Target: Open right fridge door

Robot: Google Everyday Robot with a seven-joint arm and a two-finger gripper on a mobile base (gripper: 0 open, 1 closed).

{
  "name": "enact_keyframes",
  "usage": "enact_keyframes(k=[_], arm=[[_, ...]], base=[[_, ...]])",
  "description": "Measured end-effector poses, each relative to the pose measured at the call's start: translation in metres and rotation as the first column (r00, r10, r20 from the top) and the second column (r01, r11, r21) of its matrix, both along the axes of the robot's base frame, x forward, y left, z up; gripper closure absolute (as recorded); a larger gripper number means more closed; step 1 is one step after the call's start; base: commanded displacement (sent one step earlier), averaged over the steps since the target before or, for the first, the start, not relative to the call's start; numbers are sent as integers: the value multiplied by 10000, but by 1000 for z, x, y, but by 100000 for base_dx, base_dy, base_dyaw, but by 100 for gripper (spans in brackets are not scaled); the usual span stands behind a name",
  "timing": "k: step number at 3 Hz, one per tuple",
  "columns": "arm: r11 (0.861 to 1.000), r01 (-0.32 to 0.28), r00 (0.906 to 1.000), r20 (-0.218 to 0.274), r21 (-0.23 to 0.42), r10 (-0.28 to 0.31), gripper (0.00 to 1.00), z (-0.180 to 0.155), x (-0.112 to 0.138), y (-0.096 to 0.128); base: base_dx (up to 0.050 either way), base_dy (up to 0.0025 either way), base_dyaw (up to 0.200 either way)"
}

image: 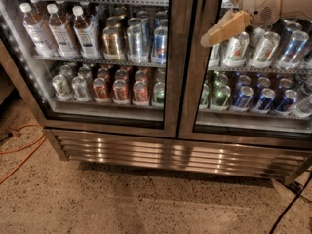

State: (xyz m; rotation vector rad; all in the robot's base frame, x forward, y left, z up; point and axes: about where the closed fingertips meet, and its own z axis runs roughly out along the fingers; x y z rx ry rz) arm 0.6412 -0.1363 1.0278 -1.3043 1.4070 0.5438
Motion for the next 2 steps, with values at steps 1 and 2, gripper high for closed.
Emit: enact_keyframes(k=[1,2], arm=[[10000,40,9999,104,38,-40,0,3,-2,1],[9996,-203,9997,-105,209,205,0,-2,-2,7]], base=[[0,0,0],[0,0,0]])
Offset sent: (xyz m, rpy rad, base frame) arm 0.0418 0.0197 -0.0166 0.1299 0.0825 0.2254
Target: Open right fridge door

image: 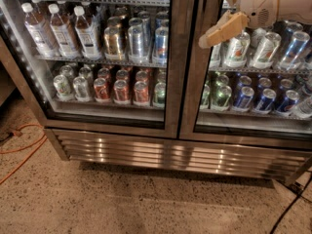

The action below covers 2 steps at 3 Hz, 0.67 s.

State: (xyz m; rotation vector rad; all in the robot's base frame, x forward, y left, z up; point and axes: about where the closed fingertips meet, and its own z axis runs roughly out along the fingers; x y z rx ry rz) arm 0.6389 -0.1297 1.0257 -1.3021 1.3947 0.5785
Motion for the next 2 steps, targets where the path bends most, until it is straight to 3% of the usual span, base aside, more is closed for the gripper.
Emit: enact_keyframes(k=[2], arm=[[9992,-332,9989,-314,238,340,0,-7,-2,6]], base=[[0,0,0]])
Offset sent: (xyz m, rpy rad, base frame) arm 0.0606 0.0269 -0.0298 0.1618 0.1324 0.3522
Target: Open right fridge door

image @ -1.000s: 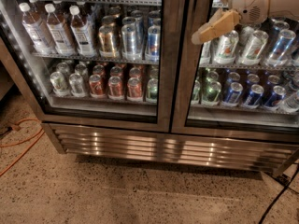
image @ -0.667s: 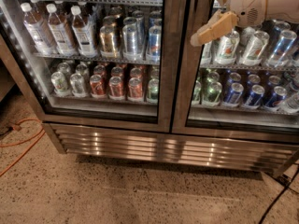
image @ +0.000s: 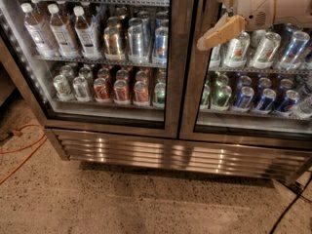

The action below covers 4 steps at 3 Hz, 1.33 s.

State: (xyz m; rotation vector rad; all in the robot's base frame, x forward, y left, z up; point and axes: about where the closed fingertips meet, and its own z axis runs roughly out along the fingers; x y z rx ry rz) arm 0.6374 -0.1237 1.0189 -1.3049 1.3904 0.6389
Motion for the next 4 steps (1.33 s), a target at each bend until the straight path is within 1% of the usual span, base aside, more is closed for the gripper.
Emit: enact_keyframes(k=[1,3,4], arm=[[9998,-189,9998,-109,16,189,0,-4,-1,2],[9993,-366,9988,-321,65,368,0,-10,-2,4],[9993,-367,9988,-321,65,369,19,-10,-2,4]], base=[[0,0,0],[0,0,0],[0,0,0]])
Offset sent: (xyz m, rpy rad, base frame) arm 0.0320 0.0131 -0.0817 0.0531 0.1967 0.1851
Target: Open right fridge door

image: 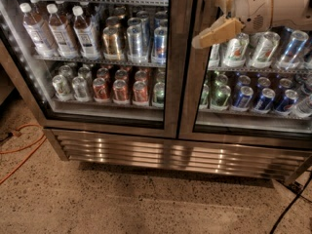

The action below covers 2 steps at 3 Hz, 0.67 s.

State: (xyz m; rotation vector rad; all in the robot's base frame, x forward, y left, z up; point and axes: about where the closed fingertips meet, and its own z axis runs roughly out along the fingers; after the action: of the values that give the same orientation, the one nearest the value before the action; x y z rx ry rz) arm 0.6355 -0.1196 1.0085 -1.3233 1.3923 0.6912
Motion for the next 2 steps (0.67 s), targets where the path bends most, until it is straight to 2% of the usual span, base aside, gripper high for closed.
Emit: enact_keyframes(k=[2], arm=[[10000,-1,10000,0,0,1,66,0,0,0]], base=[[0,0,0]])
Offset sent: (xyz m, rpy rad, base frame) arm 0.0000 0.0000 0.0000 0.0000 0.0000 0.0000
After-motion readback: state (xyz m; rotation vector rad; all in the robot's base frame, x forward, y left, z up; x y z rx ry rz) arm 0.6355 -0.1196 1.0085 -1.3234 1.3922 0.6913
